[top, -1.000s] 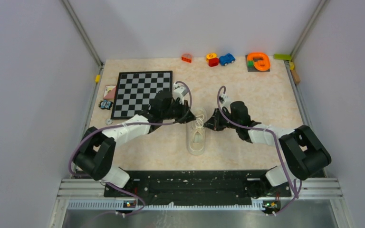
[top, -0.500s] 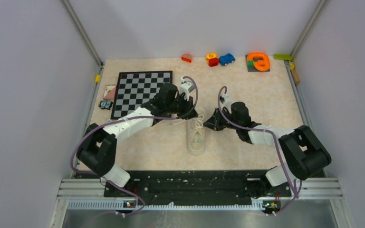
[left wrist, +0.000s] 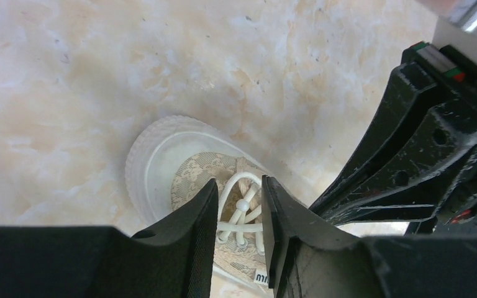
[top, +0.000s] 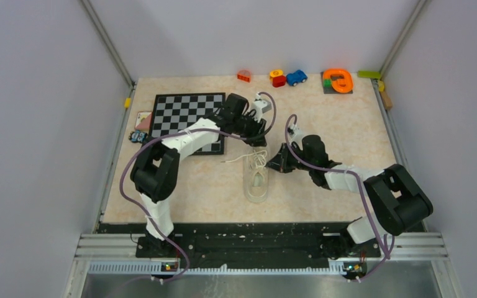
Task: Tie the shoes
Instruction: Cross the shoelace with the shoelace.
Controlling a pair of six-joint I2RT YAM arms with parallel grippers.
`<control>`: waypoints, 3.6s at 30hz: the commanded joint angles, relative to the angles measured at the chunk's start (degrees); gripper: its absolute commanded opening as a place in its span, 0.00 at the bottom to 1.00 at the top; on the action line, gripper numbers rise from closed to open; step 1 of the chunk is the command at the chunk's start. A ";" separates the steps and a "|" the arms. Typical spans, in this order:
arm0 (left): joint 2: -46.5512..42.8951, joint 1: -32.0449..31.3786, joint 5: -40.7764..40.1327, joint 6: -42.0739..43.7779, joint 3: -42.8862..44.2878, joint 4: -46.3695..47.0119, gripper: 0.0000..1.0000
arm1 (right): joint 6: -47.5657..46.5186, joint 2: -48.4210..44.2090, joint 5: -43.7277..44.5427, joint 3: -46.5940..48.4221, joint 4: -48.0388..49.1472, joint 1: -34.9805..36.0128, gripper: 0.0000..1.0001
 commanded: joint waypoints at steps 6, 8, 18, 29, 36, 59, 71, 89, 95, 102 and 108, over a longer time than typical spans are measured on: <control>5.05 0.28 6.11 8.49 6.61 -6.36 0.32 | 0.07 -2.04 -1.29 0.18 1.10 -0.19 0.00; 5.92 0.31 7.09 8.51 7.22 -6.88 0.29 | 0.06 -2.05 -1.30 0.18 0.97 -0.19 0.00; 0.34 2.22 0.60 1.98 3.22 -2.96 0.24 | -0.21 -2.02 -0.97 0.02 0.58 -0.19 0.00; -20.50 2.38 -2.97 -10.12 -20.81 12.27 0.00 | -0.25 -1.95 -1.04 0.02 0.63 -0.21 0.00; -24.41 -2.41 -5.02 -19.27 -32.96 27.51 0.00 | 0.12 -2.09 -0.97 -0.28 1.27 -0.19 0.00; -14.63 -4.35 -8.11 -22.18 -27.08 30.40 0.00 | 0.00 -2.05 -0.91 0.26 1.04 -0.19 0.00; -12.78 -4.83 -4.84 -20.81 -24.70 26.04 0.00 | 0.23 -1.38 -0.44 1.32 0.20 -0.19 0.00; -9.26 -5.63 -7.21 -22.10 -22.04 24.49 0.08 | -0.22 -0.20 0.42 3.08 -1.54 -0.15 0.00; -8.47 -5.84 -9.95 -22.83 -22.12 25.83 0.13 | -0.67 0.21 0.58 4.17 -2.80 -0.19 0.00; -7.58 -6.24 -14.32 -21.78 -21.34 24.90 0.15 | -1.21 1.55 1.54 6.91 -6.59 -0.23 0.00; -8.12 -6.34 -17.88 -20.40 -21.41 25.29 0.15 | -1.76 2.19 2.02 8.84 -10.32 -0.19 0.00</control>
